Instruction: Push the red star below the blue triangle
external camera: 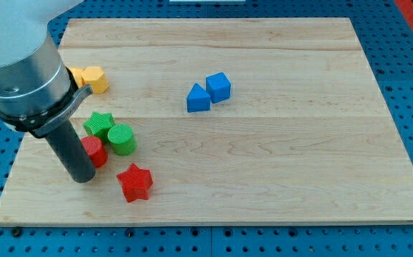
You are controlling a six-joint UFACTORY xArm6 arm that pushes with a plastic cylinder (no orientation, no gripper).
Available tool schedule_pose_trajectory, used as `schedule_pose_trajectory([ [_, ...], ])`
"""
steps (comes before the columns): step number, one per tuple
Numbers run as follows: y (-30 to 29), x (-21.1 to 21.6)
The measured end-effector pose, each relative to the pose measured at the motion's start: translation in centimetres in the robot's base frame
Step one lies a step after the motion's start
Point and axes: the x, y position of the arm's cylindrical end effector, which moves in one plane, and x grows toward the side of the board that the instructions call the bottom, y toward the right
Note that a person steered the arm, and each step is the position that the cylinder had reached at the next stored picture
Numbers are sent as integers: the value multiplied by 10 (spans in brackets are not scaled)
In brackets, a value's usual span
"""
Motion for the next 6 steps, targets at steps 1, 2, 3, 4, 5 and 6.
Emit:
schedule_pose_trajectory([
  [1, 25, 9],
  [2, 69, 9],
  [3, 105, 9],
  [4, 119, 9],
  [5, 91, 10],
  [6, 115, 53],
])
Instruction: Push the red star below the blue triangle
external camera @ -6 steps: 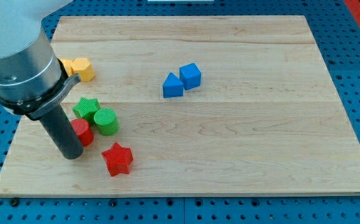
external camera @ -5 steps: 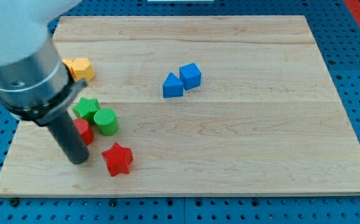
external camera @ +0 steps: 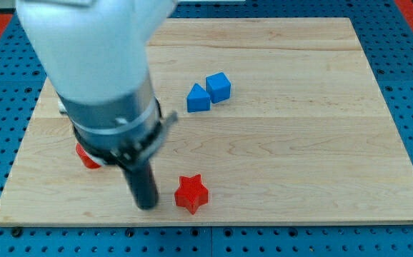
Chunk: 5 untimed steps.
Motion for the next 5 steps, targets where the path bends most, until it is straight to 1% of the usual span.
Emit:
schedule_pose_trajectory([
  [1, 71, 3],
  [2, 66, -59],
  [3, 51, -86],
  [5, 46, -92],
])
